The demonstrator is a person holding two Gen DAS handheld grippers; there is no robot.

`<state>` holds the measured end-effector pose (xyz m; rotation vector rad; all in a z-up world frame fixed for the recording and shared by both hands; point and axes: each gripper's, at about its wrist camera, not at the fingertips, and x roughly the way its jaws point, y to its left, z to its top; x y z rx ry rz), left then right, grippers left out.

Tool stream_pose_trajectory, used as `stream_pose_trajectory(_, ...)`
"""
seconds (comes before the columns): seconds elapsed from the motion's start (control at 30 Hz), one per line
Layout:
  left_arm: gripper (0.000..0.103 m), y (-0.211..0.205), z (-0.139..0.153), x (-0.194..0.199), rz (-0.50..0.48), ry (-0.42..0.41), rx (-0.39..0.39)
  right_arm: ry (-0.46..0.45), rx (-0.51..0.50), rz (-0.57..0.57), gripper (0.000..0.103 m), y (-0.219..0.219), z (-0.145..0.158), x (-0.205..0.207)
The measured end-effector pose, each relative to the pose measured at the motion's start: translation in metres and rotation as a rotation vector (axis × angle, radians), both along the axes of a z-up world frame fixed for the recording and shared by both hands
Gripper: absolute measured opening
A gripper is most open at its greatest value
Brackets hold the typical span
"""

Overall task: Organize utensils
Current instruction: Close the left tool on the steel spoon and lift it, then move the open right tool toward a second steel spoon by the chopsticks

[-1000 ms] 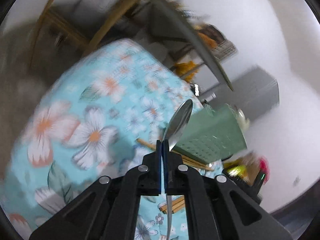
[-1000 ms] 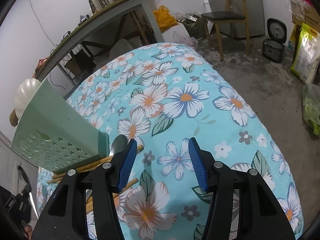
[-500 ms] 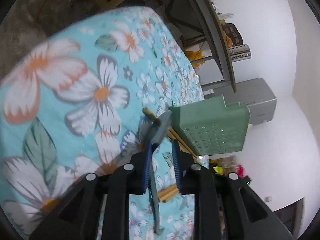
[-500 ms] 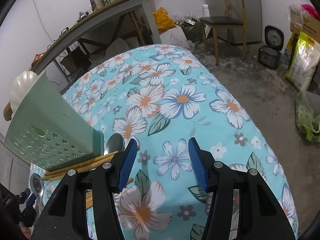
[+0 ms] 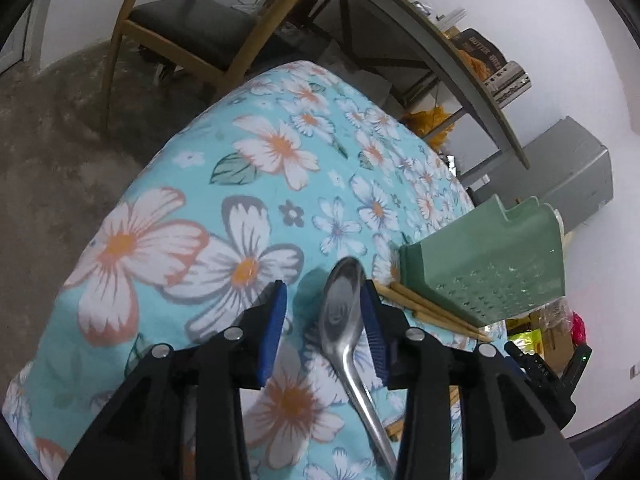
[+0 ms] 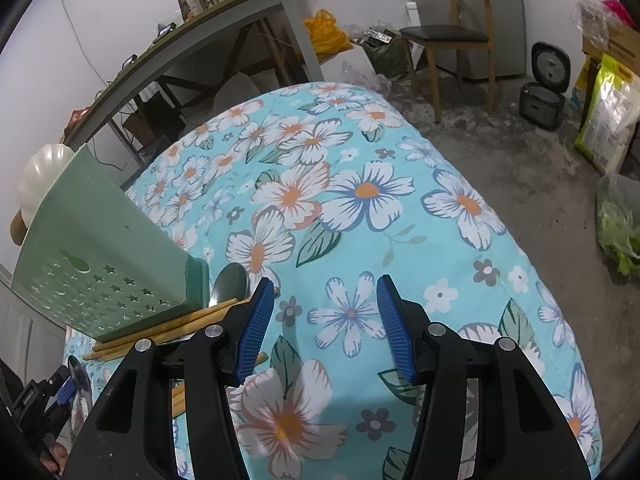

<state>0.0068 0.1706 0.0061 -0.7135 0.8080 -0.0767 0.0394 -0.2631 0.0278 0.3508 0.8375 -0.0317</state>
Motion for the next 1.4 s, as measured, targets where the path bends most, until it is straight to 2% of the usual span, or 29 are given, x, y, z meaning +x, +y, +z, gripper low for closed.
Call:
stream_pose_trajectory(0.13,0.033,-0.003,-0.003,0.008,-0.044,-0.006,-0.024,0.001,0.007,0.007,0.052,0.001,0.000,0.001)
stream_pose_trajectory(0.17,0.016,-0.004,-0.006,0.009,-0.043,0.003,-0.018,0.000,0.012,0.012,0.052,0.001,0.000,0.001)
stream_pose_trajectory(0.2,0.008,-0.005,-0.008,0.011,-0.049,0.029,-0.006,0.000,0.016,0.017,0.052,0.002,0.000,0.001)
stream_pose_trajectory(0.23,0.005,-0.007,-0.011,0.014,-0.061,0.051,0.008,0.000,0.019,0.022,0.052,0.003,0.000,0.001)
stream_pose_trajectory(0.37,0.005,-0.009,-0.009,0.013,-0.058,0.046,0.023,0.006,0.044,0.047,0.052,0.006,0.000,0.002)
stream_pose_trajectory(0.57,0.005,-0.013,-0.008,0.011,-0.056,0.042,0.054,0.043,0.143,0.137,0.052,0.018,-0.006,0.004)
stream_pose_trajectory(0.63,0.006,-0.015,-0.008,0.012,-0.058,0.042,0.066,0.083,0.186,0.185,0.048,0.026,-0.010,0.006)
stream_pose_trajectory(0.7,0.006,-0.015,-0.007,0.012,-0.059,0.040,0.082,0.119,0.172,0.199,0.045,0.034,-0.012,0.006)
stream_pose_trajectory(0.8,0.006,-0.019,-0.005,0.011,-0.063,0.035,0.113,0.131,0.105,0.186,0.045,0.046,-0.010,0.006)
stream_pose_trajectory(0.87,0.006,-0.018,-0.006,0.011,-0.067,0.032,0.116,0.142,0.103,0.167,0.046,0.049,-0.011,0.007)
stream_pose_trajectory(1.07,0.007,-0.013,-0.008,0.008,-0.076,0.028,0.085,0.151,0.168,0.145,0.047,0.053,-0.010,0.009)
stream_pose_trajectory(1.3,0.008,-0.017,-0.006,0.005,-0.090,0.022,0.135,0.128,0.234,0.135,0.047,0.054,-0.002,0.006)
stream_pose_trajectory(1.4,0.009,-0.018,-0.005,0.005,-0.094,0.020,0.150,0.095,0.203,0.098,0.047,0.052,0.006,0.001)
